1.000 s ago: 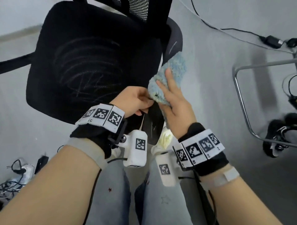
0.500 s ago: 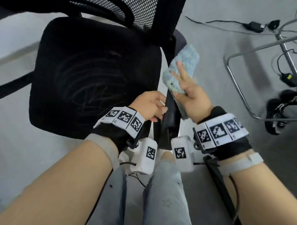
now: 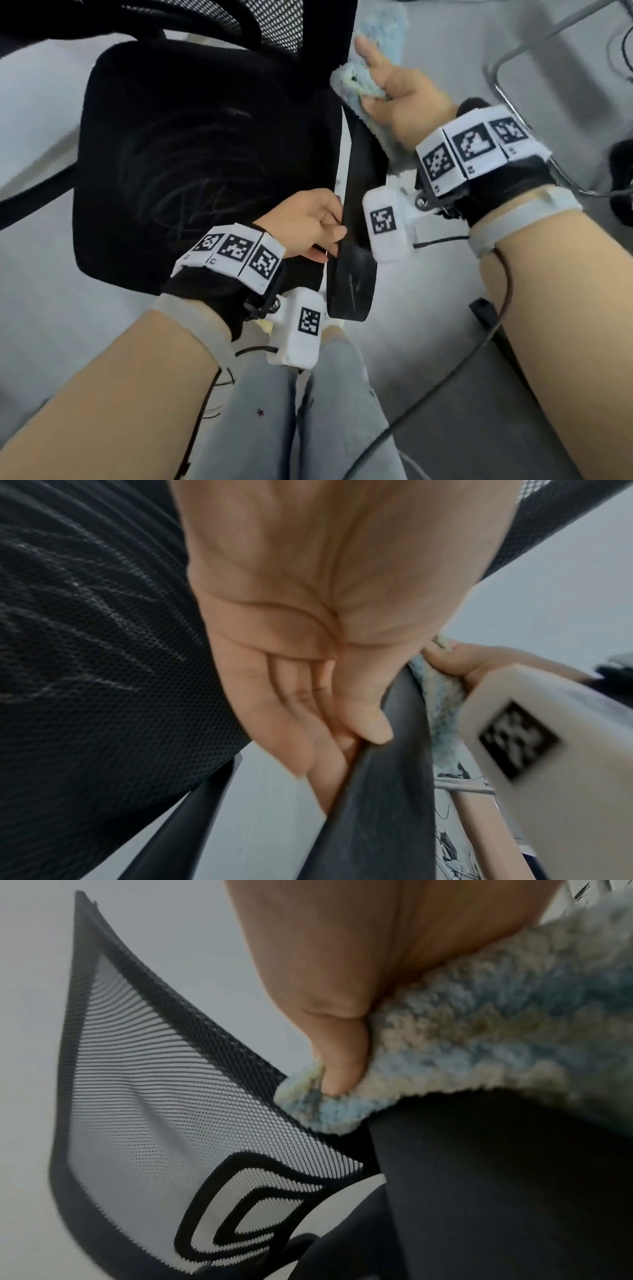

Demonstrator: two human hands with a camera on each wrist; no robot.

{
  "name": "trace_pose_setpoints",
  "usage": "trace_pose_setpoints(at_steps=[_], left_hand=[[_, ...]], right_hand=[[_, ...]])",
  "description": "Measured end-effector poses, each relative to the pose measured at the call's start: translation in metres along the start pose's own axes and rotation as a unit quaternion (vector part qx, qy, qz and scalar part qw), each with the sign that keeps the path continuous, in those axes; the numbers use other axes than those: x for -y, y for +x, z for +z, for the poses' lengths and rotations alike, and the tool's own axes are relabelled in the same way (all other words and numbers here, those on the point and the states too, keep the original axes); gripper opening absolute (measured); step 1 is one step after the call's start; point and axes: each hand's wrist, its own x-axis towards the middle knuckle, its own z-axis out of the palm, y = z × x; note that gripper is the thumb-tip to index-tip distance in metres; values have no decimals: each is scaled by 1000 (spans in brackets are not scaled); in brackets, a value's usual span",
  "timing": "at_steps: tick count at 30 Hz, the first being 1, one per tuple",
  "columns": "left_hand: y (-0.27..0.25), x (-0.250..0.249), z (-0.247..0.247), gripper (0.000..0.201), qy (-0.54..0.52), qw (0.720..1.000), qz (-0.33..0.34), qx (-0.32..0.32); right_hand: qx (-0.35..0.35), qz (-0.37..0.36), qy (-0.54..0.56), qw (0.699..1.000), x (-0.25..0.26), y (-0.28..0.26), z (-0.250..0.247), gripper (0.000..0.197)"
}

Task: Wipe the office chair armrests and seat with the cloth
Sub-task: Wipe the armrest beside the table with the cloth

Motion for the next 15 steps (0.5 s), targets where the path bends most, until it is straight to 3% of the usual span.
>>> trace_pose_setpoints(at_steps=[4,7,11,15], left_hand=[[-2,-1,1,18,5,1000,-15,9],[-4,-2,1,19,9,999,-34,18],[-3,-5,4,20,-4,999,-32,-12],[0,-7,8,20,-18,998,-17,-49]], right_hand=[[-23,-1,2,1000,-15,-28,4,52],[-67,13,-21,997,-6,-11,-1,37],[-75,-9,-22,997,4,13,-2,36],[-70,7,35,997,-5,-21,4,39]])
